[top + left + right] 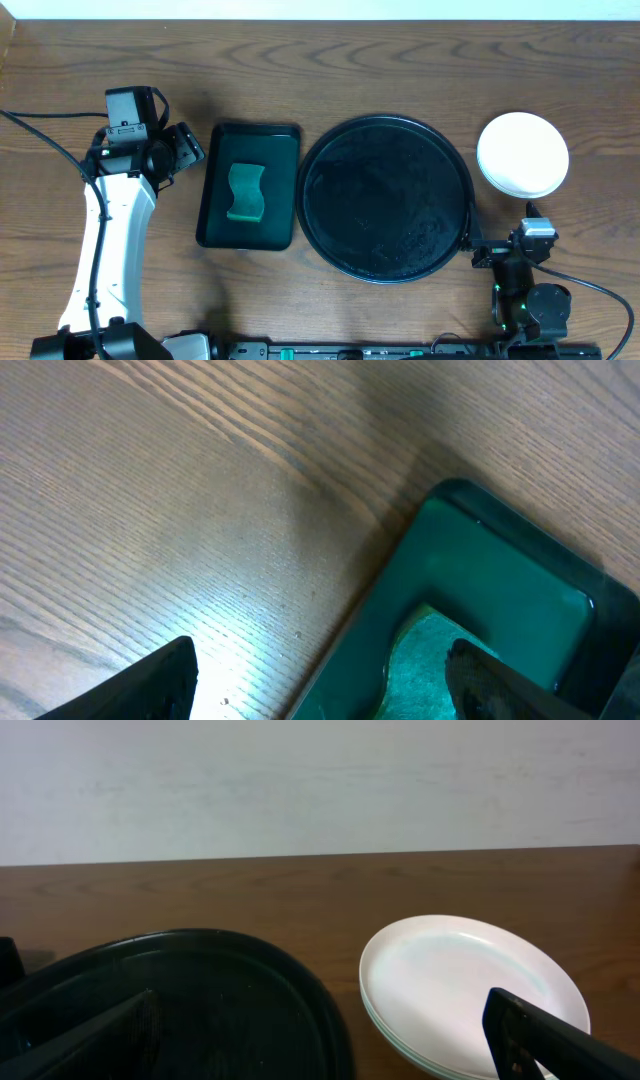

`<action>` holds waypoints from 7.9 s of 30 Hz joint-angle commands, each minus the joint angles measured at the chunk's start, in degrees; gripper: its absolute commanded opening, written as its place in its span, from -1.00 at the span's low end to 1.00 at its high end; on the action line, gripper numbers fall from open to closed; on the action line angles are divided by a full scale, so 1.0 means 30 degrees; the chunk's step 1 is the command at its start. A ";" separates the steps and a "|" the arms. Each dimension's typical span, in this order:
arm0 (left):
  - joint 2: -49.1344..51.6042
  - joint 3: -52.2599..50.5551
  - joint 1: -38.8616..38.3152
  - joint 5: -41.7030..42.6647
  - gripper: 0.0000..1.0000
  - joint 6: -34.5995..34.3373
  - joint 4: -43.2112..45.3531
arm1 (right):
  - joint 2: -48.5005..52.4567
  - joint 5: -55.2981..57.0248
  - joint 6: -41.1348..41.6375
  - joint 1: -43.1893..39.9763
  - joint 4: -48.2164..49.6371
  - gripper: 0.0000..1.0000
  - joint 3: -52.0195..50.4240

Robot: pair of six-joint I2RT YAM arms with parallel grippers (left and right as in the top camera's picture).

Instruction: Clean dirty plates on tray and stack at the side

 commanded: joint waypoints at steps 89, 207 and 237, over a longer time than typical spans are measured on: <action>-0.2229 0.0328 0.0066 -0.0175 0.59 0.0036 0.0007 | -0.0029 0.0240 0.0306 0.0146 -0.0087 0.98 -0.0022; -2.7205 -1.7551 -0.2331 -0.0029 0.59 -0.1545 2.4101 | -0.0029 0.0240 0.0306 0.0146 -0.0087 0.98 -0.0022; -2.7212 -2.1842 -0.2331 -0.0029 0.59 -0.1537 2.4043 | -0.0029 0.0240 0.0306 0.0146 -0.0087 0.99 -0.0022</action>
